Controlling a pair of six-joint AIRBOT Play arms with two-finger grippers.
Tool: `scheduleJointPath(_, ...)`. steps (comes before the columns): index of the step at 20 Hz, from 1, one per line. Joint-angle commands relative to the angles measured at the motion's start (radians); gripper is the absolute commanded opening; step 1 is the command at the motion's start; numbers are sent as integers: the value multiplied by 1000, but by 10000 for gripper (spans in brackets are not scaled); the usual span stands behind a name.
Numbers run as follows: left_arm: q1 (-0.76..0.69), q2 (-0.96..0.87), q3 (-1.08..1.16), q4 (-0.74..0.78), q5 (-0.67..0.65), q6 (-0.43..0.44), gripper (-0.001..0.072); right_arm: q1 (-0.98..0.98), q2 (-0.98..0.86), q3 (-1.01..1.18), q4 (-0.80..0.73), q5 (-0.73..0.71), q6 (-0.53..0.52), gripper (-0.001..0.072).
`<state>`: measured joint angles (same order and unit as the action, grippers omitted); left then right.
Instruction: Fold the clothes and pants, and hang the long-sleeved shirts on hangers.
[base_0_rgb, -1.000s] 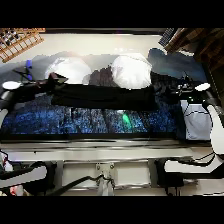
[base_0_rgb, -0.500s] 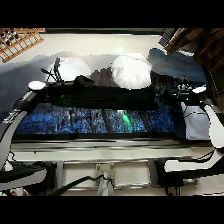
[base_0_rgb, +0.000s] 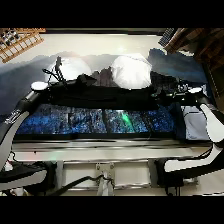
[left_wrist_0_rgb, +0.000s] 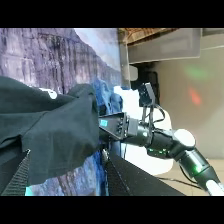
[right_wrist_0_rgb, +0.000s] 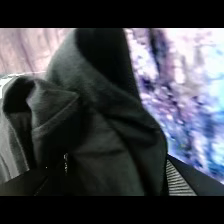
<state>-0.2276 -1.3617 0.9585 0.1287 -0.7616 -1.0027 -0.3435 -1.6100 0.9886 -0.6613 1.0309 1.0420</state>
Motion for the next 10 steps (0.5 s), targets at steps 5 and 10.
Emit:
scheduleJointPath(5, -3, -8, 1, -2, 2, 2, 505, 80, -23, -2, -11, 44, -15, 621)
scheduleJointPath(10, -33, -19, 1, -2, -6, 43, 398, 80, -23, -2, -10, 45, -2, 25)
